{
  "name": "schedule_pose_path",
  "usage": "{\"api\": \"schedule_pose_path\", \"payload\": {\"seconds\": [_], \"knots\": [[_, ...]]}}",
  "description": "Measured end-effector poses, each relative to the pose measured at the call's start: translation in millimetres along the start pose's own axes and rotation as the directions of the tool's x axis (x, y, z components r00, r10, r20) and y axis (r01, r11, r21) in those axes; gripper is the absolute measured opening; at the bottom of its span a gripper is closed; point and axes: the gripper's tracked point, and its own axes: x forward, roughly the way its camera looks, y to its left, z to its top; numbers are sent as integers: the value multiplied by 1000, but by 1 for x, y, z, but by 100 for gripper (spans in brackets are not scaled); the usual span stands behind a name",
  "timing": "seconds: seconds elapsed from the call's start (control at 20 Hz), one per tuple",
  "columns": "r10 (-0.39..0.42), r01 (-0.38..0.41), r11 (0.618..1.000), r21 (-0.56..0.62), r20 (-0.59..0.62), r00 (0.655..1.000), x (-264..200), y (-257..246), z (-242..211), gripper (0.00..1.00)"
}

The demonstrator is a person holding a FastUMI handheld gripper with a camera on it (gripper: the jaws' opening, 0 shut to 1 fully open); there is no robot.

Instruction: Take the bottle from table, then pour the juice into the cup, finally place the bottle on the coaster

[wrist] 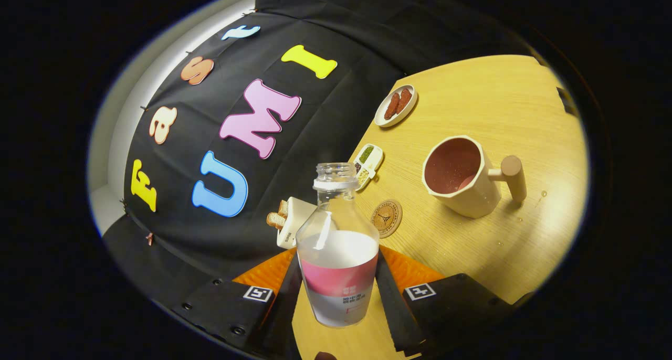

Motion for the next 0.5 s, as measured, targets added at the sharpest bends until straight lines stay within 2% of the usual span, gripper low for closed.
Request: {"api": "schedule_pose_path", "payload": {"seconds": [0.5], "knots": [[-18,27,983,179,-49,999,13,-26,1,76]]}}
